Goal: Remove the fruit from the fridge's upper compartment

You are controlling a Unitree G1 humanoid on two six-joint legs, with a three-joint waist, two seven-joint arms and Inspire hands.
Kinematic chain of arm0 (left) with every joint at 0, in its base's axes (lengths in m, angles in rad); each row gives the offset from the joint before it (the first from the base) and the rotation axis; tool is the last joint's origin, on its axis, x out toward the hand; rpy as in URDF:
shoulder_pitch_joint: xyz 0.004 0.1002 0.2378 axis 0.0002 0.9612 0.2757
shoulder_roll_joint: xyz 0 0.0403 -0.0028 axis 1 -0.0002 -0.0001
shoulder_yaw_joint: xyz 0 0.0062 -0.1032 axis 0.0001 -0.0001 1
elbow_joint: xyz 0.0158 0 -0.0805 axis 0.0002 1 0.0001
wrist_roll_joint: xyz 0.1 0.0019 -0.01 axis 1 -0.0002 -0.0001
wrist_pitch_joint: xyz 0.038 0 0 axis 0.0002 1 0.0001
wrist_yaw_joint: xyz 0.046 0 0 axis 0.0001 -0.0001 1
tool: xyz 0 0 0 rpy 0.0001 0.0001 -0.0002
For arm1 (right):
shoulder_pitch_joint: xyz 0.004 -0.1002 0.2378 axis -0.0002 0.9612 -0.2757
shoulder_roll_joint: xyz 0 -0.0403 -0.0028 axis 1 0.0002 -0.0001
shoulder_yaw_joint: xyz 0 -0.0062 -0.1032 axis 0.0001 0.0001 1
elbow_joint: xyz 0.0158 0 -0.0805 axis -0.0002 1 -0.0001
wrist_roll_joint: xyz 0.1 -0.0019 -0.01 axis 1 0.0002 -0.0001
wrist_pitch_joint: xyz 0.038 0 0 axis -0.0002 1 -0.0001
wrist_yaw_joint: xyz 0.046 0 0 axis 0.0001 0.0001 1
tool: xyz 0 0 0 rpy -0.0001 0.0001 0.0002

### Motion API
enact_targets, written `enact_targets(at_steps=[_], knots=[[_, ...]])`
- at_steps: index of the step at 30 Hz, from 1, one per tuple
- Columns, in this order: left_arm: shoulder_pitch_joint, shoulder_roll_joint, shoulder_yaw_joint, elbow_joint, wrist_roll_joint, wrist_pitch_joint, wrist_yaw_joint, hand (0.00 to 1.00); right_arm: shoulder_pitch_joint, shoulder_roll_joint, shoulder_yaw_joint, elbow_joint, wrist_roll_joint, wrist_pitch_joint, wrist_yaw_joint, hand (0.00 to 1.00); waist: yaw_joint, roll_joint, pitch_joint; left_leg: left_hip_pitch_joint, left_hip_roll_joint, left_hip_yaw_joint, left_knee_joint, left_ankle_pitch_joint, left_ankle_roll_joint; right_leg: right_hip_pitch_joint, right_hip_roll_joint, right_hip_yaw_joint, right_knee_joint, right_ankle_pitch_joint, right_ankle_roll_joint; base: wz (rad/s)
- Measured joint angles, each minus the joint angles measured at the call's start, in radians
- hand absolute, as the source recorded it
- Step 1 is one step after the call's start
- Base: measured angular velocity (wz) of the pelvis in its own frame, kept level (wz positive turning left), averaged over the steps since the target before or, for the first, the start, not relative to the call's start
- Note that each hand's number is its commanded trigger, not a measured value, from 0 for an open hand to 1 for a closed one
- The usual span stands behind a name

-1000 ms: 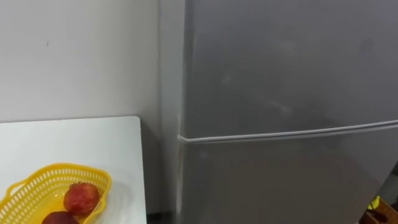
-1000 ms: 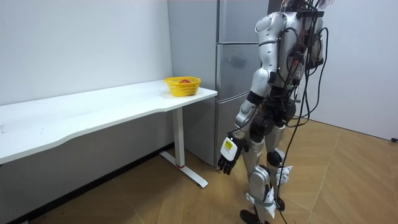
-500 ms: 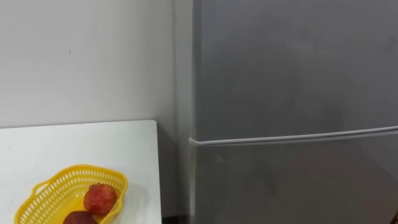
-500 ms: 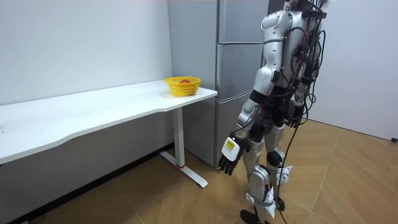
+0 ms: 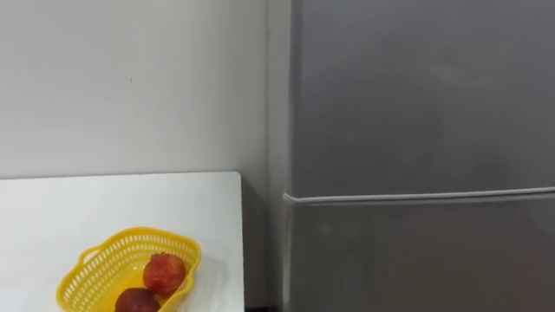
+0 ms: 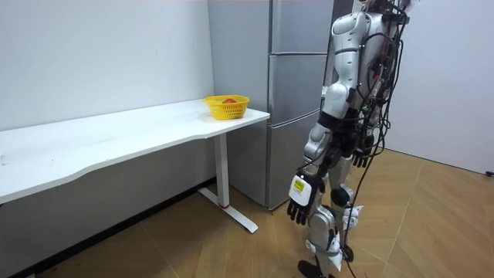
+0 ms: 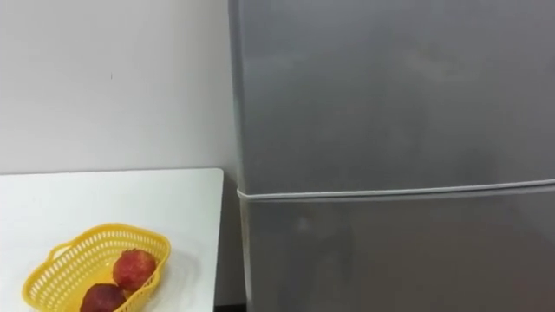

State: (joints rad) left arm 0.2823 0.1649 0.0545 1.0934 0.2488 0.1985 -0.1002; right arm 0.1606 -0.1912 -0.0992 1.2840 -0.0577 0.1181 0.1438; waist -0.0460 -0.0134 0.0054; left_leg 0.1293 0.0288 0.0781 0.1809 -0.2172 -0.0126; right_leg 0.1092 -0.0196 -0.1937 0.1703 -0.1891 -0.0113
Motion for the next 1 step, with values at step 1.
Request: enact_targets(at_steps=[1], knots=[[-0.001,-0.001,-0.002,0.001,0.001,0.004,-0.002,0.00,-0.005,0.002,0.002,0.004,-0.030,0.013,0.000,0.00,0.000,0.003,0.0001,0.004,0.000,0.000,0.001,0.000,0.000,0.004,-0.001,0.000,0.000,-0.003,0.000,0.00]])
